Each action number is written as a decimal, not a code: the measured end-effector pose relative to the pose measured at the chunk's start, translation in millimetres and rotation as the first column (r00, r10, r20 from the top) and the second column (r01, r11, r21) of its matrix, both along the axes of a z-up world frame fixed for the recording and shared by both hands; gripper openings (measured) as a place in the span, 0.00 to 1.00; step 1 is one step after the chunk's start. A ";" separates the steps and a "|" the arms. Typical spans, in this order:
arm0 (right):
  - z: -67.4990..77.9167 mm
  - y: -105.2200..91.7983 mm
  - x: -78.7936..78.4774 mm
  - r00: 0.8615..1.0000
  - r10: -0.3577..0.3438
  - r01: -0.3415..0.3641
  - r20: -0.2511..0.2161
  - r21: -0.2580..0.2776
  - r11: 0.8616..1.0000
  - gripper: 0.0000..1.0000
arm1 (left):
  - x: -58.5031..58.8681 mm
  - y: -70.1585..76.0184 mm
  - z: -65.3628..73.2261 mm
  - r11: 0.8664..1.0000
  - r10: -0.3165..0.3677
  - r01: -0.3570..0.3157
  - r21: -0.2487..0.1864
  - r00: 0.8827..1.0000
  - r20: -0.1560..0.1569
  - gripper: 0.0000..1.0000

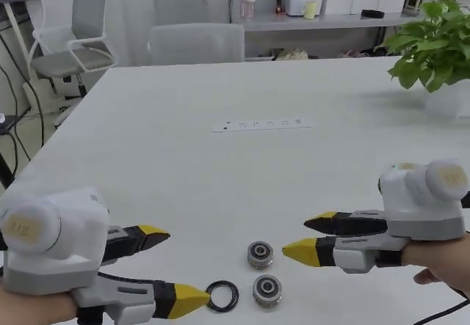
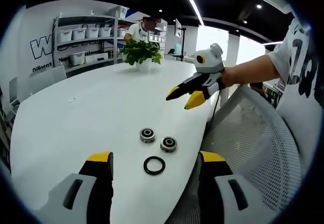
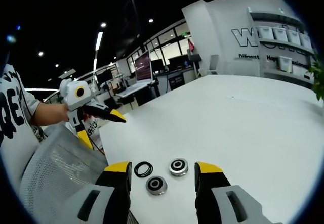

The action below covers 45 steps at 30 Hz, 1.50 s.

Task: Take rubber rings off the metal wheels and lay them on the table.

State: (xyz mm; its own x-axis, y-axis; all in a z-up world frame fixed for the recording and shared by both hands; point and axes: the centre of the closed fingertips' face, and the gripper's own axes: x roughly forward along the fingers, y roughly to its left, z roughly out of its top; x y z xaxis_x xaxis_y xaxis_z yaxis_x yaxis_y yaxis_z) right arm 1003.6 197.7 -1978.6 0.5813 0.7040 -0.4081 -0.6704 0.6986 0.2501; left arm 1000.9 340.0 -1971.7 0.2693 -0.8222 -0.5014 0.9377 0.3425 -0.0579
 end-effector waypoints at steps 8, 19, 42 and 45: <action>6.5 -8.5 -8.0 0.999 -0.007 0.007 0.038 0.005 1.000 0.58 | -5.6 2.4 -1.0 1.000 0.009 -0.009 0.005 1.000 0.005 0.66; 9.7 -15.1 -24.3 0.996 0.001 0.007 0.086 -0.094 0.996 0.66 | -13.4 7.6 -1.2 0.999 0.031 -0.031 0.005 0.999 0.008 0.68; -5.1 -28.7 -43.9 0.996 -0.007 0.026 0.090 -0.213 0.977 0.68 | -23.9 11.6 -5.3 0.997 0.074 -0.074 0.004 0.997 0.003 0.68; -8.2 -27.7 -45.4 0.996 0.004 0.017 0.089 -0.232 0.973 0.67 | -23.5 11.0 -4.3 0.997 0.075 -0.075 0.006 0.997 0.003 0.68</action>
State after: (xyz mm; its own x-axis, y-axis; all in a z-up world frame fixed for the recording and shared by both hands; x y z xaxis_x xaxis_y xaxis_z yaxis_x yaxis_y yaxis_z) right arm 958.2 169.9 -1986.9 0.6269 0.5920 -0.5065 -0.6777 0.7351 0.0204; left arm 977.4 351.0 -1976.0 0.3318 -0.7968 -0.5050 0.9096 0.4122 -0.0529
